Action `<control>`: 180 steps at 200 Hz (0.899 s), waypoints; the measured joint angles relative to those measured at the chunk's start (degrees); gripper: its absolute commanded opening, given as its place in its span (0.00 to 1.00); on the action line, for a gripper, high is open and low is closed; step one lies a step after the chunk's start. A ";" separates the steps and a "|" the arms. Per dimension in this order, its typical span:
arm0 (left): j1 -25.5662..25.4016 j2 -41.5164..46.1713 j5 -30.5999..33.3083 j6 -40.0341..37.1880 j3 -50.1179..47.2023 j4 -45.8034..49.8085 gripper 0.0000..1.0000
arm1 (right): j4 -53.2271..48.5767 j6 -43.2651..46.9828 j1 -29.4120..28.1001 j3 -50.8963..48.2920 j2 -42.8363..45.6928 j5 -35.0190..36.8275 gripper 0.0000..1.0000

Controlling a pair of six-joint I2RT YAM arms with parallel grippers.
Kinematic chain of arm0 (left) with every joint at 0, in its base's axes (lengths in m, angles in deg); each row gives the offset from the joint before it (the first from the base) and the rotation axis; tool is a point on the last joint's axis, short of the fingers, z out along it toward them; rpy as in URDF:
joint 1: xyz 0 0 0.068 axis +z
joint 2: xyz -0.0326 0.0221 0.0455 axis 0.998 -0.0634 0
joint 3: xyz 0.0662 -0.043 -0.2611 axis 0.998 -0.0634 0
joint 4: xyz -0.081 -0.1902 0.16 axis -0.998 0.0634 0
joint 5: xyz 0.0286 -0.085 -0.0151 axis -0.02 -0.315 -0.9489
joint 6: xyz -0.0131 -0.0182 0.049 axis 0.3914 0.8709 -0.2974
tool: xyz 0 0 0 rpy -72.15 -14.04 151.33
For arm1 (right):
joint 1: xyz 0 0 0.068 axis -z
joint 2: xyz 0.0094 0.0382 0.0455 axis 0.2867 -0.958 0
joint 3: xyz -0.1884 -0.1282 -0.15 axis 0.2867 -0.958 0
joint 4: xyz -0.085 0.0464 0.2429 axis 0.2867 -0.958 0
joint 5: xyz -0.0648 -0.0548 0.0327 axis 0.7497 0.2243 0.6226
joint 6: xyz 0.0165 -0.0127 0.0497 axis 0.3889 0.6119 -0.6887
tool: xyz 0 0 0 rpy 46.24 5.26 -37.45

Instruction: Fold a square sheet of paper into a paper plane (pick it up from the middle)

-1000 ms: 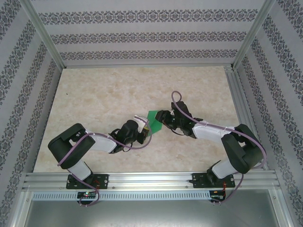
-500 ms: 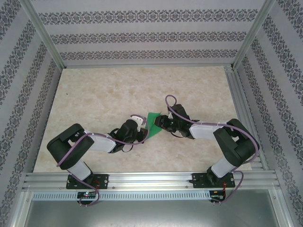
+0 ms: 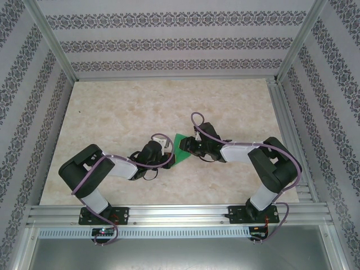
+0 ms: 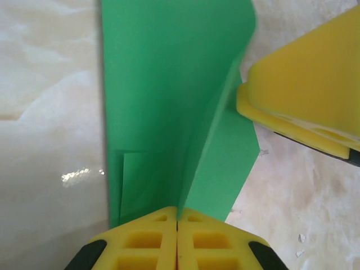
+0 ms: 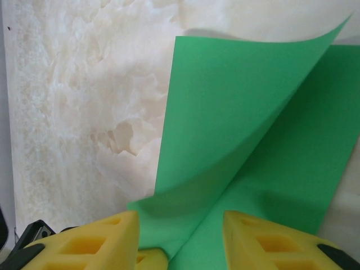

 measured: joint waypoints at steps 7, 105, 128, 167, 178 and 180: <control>0.13 -0.11 -0.33 0.44 0.00 -0.04 0.08 | -0.42 0.11 0.00 0.28 -0.17 -0.04 0.45; 1.84 0.63 -1.44 4.87 -0.24 -0.22 0.08 | -4.17 1.49 -0.85 3.06 -2.67 -0.11 0.48; 2.45 0.96 -1.81 5.90 -0.39 -0.55 0.08 | -4.44 1.66 -0.85 3.91 -3.80 -0.11 0.50; 3.21 0.96 -2.23 7.80 -1.27 -1.81 0.08 | -5.51 1.68 -0.87 4.94 -4.42 -0.24 0.53; 3.50 0.96 -2.25 8.39 -1.55 -1.86 0.08 | -5.97 1.68 -0.87 5.14 -4.42 -0.24 0.54; 3.54 0.96 -2.29 8.46 -1.60 -1.86 0.08 | -6.10 1.68 -0.87 5.18 -4.42 -0.26 0.54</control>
